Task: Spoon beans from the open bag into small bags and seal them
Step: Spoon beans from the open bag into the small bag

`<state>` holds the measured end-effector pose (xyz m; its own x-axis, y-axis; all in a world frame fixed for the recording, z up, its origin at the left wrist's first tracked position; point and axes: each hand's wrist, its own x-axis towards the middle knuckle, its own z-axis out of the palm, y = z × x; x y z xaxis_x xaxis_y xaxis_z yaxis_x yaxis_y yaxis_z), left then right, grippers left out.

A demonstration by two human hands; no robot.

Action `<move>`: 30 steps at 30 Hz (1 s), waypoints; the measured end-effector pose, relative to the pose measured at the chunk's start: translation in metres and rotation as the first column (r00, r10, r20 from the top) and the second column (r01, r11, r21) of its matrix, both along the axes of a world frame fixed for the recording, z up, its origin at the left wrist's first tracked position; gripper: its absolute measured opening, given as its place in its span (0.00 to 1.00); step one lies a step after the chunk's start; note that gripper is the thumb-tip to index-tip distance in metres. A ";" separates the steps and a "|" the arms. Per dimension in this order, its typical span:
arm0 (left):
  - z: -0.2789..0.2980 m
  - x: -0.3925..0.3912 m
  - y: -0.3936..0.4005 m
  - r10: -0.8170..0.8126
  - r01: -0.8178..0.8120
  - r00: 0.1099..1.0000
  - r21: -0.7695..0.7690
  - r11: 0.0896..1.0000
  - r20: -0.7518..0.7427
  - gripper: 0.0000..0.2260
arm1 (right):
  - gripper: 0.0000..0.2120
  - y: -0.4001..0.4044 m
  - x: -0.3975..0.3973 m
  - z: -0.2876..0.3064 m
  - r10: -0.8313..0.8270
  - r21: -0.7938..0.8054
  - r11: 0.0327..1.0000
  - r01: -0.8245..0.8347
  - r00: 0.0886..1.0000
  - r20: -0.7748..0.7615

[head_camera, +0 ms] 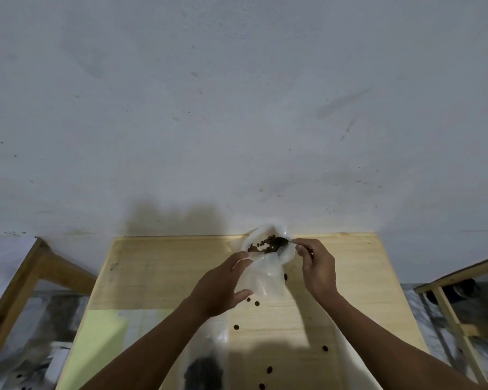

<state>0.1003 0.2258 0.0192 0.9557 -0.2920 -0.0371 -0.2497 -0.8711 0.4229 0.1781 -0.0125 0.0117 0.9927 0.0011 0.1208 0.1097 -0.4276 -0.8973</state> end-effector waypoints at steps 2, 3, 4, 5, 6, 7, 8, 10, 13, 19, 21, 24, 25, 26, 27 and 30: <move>-0.002 -0.005 0.000 0.001 -0.002 0.999 0.022 1.000 0.035 0.30 | 0.08 -0.003 -0.001 -0.008 -0.066 0.032 0.997 0.069 0.994 -0.084; -0.004 -0.007 -0.001 -0.003 0.002 1.000 0.021 1.000 0.029 0.30 | 0.08 -0.004 0.000 -0.012 -0.087 0.068 0.993 0.098 0.985 -0.150; -0.007 -0.008 -0.002 -0.008 0.008 1.000 0.014 1.000 0.014 0.31 | 0.09 -0.004 0.000 -0.015 -0.095 0.104 0.988 0.119 0.974 -0.206; -0.009 -0.009 -0.003 -0.010 0.010 1.000 0.003 1.000 -0.005 0.31 | 0.10 -0.004 0.001 -0.017 -0.100 0.127 0.983 0.135 0.962 -0.253; -0.011 -0.009 -0.006 -0.011 0.011 1.000 -0.014 1.000 -0.022 0.31 | 0.10 -0.004 0.001 -0.018 -0.100 0.140 0.979 0.148 0.949 -0.300; -0.013 -0.009 -0.009 -0.012 0.011 0.999 -0.032 0.999 -0.032 0.31 | 0.10 -0.003 0.001 -0.018 -0.101 0.150 0.975 0.163 0.930 -0.355; -0.014 -0.009 -0.012 -0.014 0.012 0.999 -0.051 0.999 -0.036 0.31 | 0.10 -0.001 0.001 -0.019 -0.101 0.167 0.969 0.184 0.905 -0.414; -0.014 -0.008 -0.017 -0.024 0.022 0.999 -0.081 0.996 -0.024 0.32 | 0.09 0.002 0.000 -0.022 -0.098 0.228 0.940 0.253 0.842 -0.530; -0.013 -0.006 -0.019 -0.024 0.027 0.999 -0.093 0.995 0.032 0.33 | 0.10 0.004 0.000 -0.022 -0.096 0.306 0.872 0.382 0.747 -0.658; -0.006 -0.012 -0.006 0.006 0.002 0.994 -0.073 0.997 0.109 0.32 | 0.11 -0.013 0.003 -0.013 -0.088 0.373 0.814 0.446 0.729 -0.679; -0.004 -0.016 -0.003 0.026 -0.015 0.992 -0.086 0.996 0.120 0.32 | 0.11 -0.019 0.004 -0.004 -0.101 0.390 0.808 0.442 0.756 -0.647; -0.002 -0.022 0.000 0.089 -0.077 0.990 -0.105 0.991 0.112 0.30 | 0.11 -0.029 0.007 0.017 -0.125 0.412 0.806 0.426 0.802 -0.584; -0.002 -0.023 0.001 0.116 -0.105 0.989 -0.111 0.988 0.096 0.30 | 0.11 -0.032 0.008 0.025 -0.134 0.412 0.811 0.415 0.818 -0.560; -0.001 -0.024 0.002 0.148 -0.138 0.986 -0.121 0.983 0.075 0.31 | 0.11 -0.035 0.009 0.033 -0.142 0.409 0.819 0.402 0.834 -0.534; -0.001 -0.024 0.002 0.181 -0.173 0.982 -0.133 0.976 0.052 0.31 | 0.11 -0.038 0.010 0.042 -0.147 0.406 0.829 0.385 0.850 -0.505; 0.003 -0.023 0.001 0.261 -0.256 0.965 -0.153 0.954 0.012 0.32 | 0.11 -0.040 0.010 0.068 -0.135 0.403 0.858 0.319 0.896 -0.423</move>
<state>0.0773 0.2268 0.0220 0.9992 -0.0349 0.0199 -0.0401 -0.8353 0.5484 0.1878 -0.0529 0.0801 0.9270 -0.1930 -0.3216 -0.3153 0.0634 -0.9469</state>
